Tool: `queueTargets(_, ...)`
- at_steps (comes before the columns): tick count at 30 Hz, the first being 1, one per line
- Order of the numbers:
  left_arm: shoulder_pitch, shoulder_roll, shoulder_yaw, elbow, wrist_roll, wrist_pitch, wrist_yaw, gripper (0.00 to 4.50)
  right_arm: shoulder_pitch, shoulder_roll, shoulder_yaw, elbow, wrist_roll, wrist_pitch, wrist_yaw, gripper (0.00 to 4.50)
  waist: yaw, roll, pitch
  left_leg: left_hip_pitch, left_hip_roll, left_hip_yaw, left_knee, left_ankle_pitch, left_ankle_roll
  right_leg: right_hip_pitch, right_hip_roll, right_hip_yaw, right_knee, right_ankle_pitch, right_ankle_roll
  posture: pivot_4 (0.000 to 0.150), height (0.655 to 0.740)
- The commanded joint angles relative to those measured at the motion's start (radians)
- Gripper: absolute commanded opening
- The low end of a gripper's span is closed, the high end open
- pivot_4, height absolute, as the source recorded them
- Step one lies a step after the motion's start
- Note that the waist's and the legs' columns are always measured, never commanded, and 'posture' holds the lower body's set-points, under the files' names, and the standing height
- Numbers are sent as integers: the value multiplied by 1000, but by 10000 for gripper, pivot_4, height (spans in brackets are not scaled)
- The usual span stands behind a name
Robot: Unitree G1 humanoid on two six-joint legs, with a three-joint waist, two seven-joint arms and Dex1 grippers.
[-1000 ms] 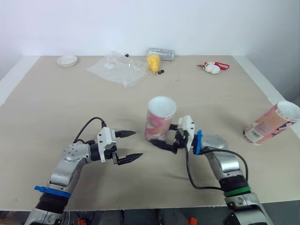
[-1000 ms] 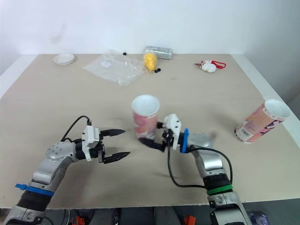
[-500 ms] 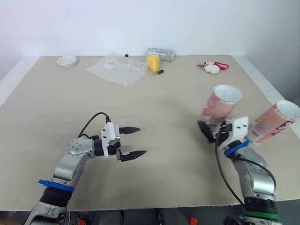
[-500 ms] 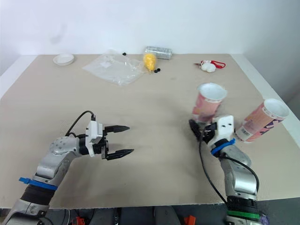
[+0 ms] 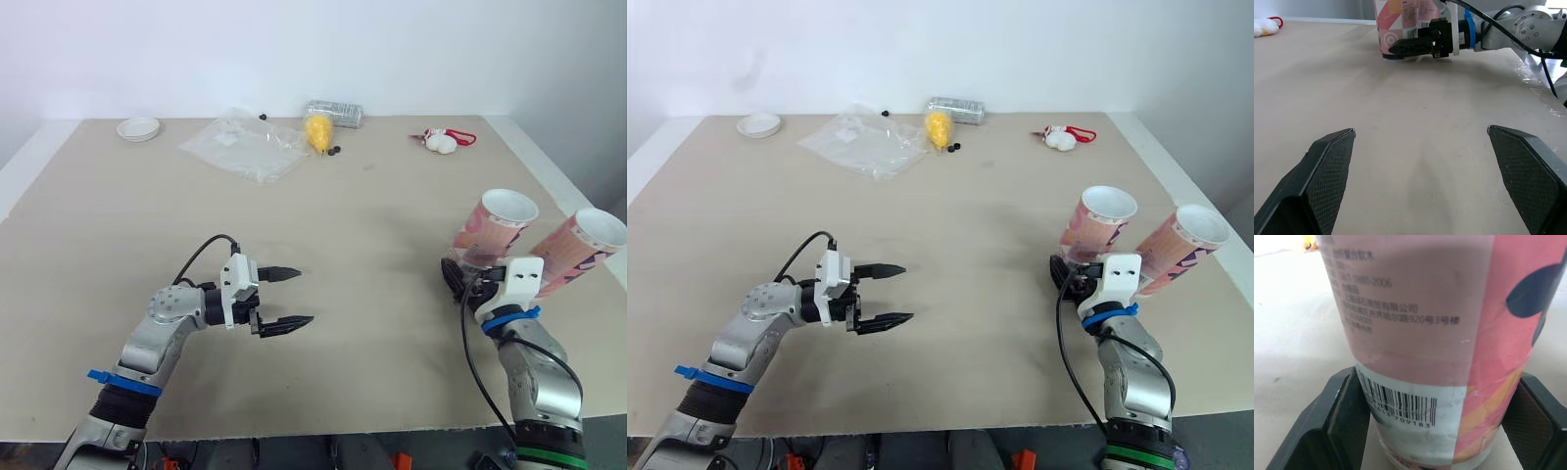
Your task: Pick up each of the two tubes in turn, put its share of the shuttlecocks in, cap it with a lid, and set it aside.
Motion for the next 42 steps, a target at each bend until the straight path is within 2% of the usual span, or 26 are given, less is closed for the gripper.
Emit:
queueTargets(1, -13, -1, 11, -29, -16, -5, -3, 45000, 3, -9, -4, 3, 11, -5, 6, 38910, 0, 0, 0, 0, 0, 0, 0, 0, 0, 0, 0, 0, 0, 0, 0, 1500, 7400)
queueTargets(4, -12, 1, 12, -28, -16, -6, -1, 45000, 14, -18, 5, -6, 8, -5, 22, 38910, 0, 0, 0, 0, 0, 0, 1, 0, 0, 0, 0, 0, 0, 0, 0, 1500, 7400)
queueTargets(5, -12, 2, 12, -28, -16, -7, -1, 45000, 18, -20, 7, -9, 7, -6, 27, 44876, 0, 0, 0, 0, 0, 0, 1, 0, 0, 0, 0, 0, 0, 0, 0, 1500, 7400)
queueTargets(15, -18, 2, 10, -9, -9, -16, -3, 45000, 113, -26, -4, -177, 52, 81, 45, 44964, 1, 1, 0, 0, 0, 0, 1, 0, 0, 0, 0, 0, 0, 0, 0, 1500, 7400)
queueTargets(21, -26, 5, 13, 16, -2, -18, -1, 45000, 224, -67, -20, -333, 94, 145, 84, 44964, 1, 1, 0, 0, 0, 0, 1, 0, 0, 0, 0, 0, 0, 0, 0, 1500, 7400)
queueTargets(25, -28, 8, 23, 33, 6, -12, 21, 45000, 304, -126, -26, -431, 147, 171, 165, 44964, 2, 1, -1, 0, 0, 0, 1, 0, 0, 0, 0, 0, 0, 0, 0, 1500, 7400)
queueTargets(29, -15, 17, 35, 30, 13, -8, 45, 45000, 353, -235, -18, -477, 205, 88, 389, 44964, 1, 2, 0, 0, 0, 0, 1, 0, 0, 0, -1, 0, 0, 0, 0, 1500, 7400)
queueTargets(32, 4, 22, 52, 18, 22, -3, 89, 45000, 303, -283, 59, -460, 216, -18, 559, 44964, -2, 1, 0, 0, 0, 1, 3, 0, 0, 0, 0, 0, 0, -1, -1, 1500, 7400)
queueTargets(35, 26, 25, 56, 3, 41, 2, 127, 45000, 218, -274, 127, -411, 205, -52, 601, 44964, -3, 1, 0, 1, 1, 1, 3, 0, 1, 1, 1, 0, 0, 0, -3, 1500, 7400)
queueTargets(39, 82, 48, 82, -47, 57, 29, 194, 45000, 10, -237, 279, -223, 156, -108, 706, 44964, -6, 0, 1, 1, 1, 1, 6, 1, 1, 1, 0, 0, 0, 2, -5, 1500, 7400)
queueTargets(42, 91, 69, 97, -51, 72, 7, 207, 45000, -54, -235, 313, -129, 145, -138, 756, 44964, 1, -1, 1, -1, 1, 1, 7, 1, 1, 1, 0, -1, 0, 2, -4, 1500, 7400)
